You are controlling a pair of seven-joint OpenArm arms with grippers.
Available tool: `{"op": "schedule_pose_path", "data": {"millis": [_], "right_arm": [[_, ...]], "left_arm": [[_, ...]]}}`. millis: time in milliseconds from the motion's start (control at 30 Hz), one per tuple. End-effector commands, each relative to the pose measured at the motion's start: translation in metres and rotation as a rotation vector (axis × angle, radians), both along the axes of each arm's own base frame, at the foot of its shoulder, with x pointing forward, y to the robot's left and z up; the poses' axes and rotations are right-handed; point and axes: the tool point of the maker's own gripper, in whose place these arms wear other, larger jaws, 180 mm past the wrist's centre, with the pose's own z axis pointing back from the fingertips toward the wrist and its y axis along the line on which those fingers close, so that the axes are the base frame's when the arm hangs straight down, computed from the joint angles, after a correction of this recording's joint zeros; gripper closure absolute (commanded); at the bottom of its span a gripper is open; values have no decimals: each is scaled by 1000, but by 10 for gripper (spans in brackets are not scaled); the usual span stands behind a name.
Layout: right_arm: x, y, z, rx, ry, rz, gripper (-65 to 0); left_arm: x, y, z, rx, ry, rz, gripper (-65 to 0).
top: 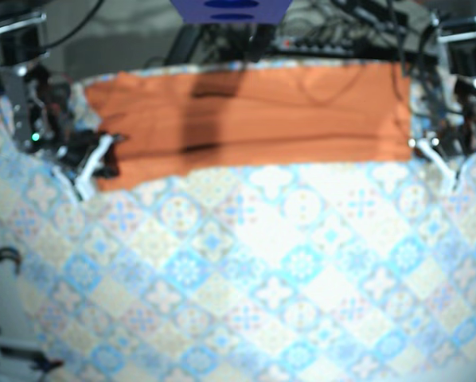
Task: Fold the T-shirt properly
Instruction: 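Lift the hem half with both grippers and fold it toward the shoulders, then lower the folded edge with both grippers and hold it flat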
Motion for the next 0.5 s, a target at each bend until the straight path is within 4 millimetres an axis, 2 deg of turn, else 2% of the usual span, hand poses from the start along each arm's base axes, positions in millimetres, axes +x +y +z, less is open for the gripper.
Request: {"op": "schedule_pose_path", "data": {"millis": [0, 67, 133, 333, 467], "right_arm": [[11, -7, 14, -8, -42, -2, -2], [11, -5, 16, -9, -45, 3, -2], [10, -5, 16, -8, -45, 5, -2], [6, -20, 17, -26, -35, -30, -2], [1, -18, 20, -30, -38, -19, -2]], "left_arm": [[9, 12, 14, 31, -35, -5, 0], [5, 20, 17, 50, -29, -10, 0], [10, 18, 24, 65, -51, -29, 0], [5, 15, 28, 87, -55, -63, 0], [1, 15, 26, 87, -47, -64, 0]]}}
